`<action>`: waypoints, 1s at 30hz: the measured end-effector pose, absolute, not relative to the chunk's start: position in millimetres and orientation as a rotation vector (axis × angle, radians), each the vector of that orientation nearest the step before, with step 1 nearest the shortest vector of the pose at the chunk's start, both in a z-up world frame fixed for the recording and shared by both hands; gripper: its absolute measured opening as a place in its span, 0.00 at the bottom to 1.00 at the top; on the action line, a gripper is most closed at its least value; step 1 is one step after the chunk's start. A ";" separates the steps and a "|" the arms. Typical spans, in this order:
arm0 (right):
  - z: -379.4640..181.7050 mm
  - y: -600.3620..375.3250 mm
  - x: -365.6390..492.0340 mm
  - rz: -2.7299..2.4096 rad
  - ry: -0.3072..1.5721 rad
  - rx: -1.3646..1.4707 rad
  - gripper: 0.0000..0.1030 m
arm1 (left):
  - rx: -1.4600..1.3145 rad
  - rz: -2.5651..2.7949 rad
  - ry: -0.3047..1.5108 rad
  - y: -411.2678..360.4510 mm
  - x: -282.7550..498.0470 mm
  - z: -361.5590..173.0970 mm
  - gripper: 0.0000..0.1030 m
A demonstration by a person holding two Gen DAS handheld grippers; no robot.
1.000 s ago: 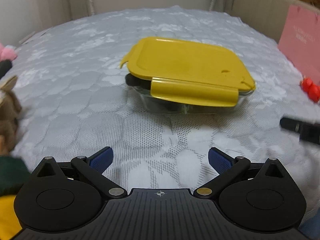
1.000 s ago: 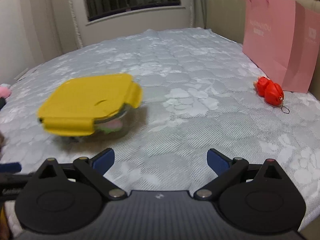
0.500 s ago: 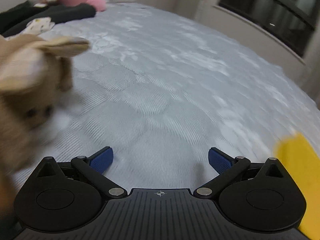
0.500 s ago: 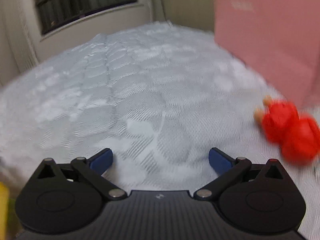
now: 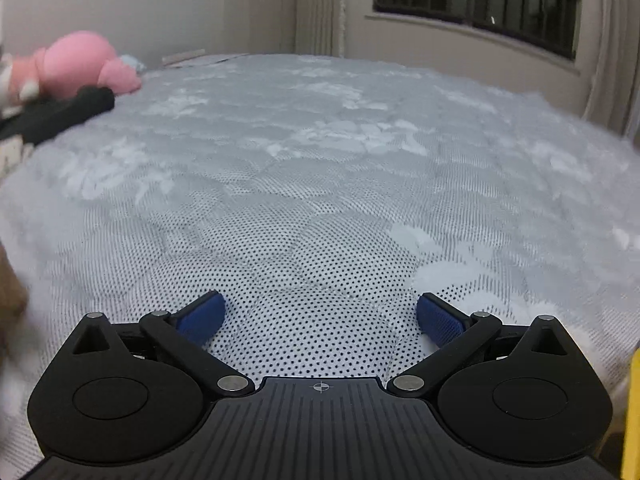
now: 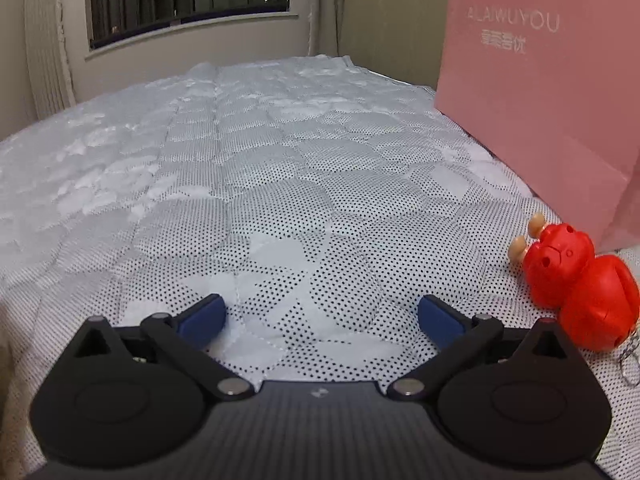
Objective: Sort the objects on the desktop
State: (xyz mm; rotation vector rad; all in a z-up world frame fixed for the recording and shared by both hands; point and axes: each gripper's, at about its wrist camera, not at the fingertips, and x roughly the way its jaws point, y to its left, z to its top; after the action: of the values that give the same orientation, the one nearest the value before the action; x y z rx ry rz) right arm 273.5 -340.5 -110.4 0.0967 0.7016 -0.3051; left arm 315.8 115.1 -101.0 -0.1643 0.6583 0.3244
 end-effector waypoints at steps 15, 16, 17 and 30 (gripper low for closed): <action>-110.3 -341.7 272.3 -0.306 0.698 0.100 1.00 | -0.108 0.348 0.678 105.9 321.5 -100.9 1.00; -110.4 -342.1 272.4 -0.305 0.698 0.100 1.00 | -0.113 0.347 0.678 106.6 321.1 -100.9 1.00; -110.2 -342.0 272.0 -0.306 0.698 0.101 1.00 | -0.113 0.347 0.678 106.8 321.4 -101.0 1.00; -109.8 -341.9 271.8 -0.306 0.698 0.102 1.00 | -0.095 0.353 0.680 103.4 324.4 -100.7 1.00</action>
State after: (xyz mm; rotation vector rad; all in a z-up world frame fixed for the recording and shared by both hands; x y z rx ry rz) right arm 271.8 -341.8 -109.8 0.1017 0.6985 -0.3064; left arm 324.4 103.4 -100.7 -0.0949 0.6796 0.3533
